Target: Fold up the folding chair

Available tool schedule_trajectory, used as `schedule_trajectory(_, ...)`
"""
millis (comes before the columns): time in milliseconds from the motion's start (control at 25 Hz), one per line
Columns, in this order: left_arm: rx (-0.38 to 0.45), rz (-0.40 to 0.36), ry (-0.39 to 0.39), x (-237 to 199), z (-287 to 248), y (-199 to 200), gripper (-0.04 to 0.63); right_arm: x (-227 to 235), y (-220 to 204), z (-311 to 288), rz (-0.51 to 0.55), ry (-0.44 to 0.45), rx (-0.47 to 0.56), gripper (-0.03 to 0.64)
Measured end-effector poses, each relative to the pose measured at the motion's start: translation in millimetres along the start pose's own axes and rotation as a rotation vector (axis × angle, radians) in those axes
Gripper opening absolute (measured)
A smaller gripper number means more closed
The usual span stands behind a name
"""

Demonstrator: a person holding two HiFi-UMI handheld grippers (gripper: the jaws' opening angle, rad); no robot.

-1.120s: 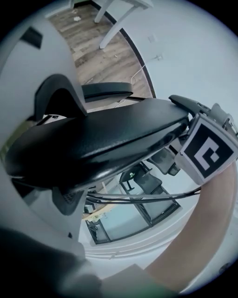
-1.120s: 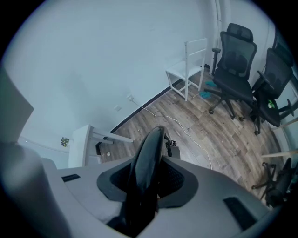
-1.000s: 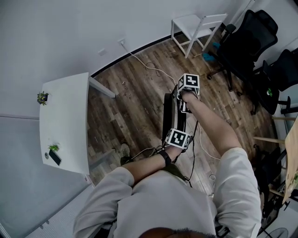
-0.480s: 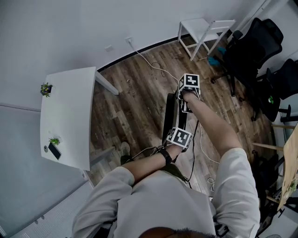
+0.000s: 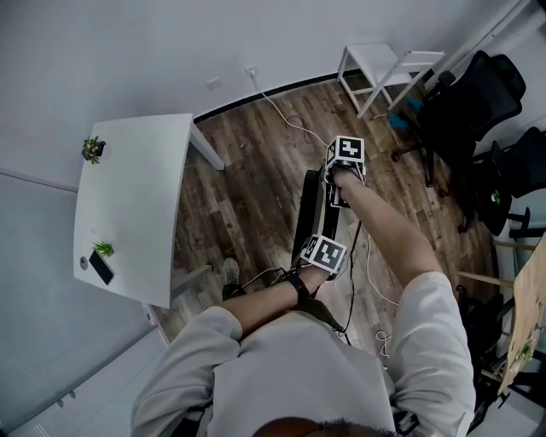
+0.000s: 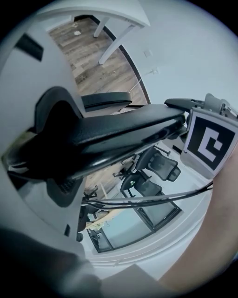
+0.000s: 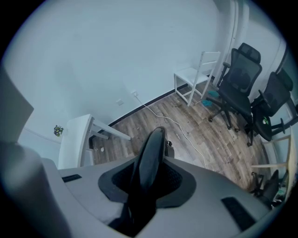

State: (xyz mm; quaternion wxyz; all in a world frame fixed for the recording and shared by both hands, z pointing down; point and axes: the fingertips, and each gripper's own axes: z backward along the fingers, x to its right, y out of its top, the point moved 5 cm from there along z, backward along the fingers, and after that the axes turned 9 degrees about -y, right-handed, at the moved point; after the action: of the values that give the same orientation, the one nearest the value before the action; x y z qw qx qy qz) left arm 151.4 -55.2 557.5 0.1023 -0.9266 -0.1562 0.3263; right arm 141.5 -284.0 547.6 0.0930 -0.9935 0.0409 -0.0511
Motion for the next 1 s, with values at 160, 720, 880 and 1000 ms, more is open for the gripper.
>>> schedule_trajectory(160, 0.02, -0.017, 0.02, -25, 28, -9, 0.252, -37, 2, 7, 0.0, 0.002, 0.015, 0.109)
schedule_trajectory(720, 0.04, -0.026, 0.09, -135, 142, -64, 0.242, -198, -6, 7, -0.01, 0.046, 0.011, 0.106)
schedule_trajectory(880, 0.05, -0.011, 0.104, -168, 173, -78, 0.239, -250, -6, 4, 0.008, 0.053, 0.004, 0.106)
schedule_trajectory(1000, 0.072, -0.003, 0.104, -190, 195, -86, 0.239, -287, -7, 1, 0.031, 0.055, -0.003, 0.106)
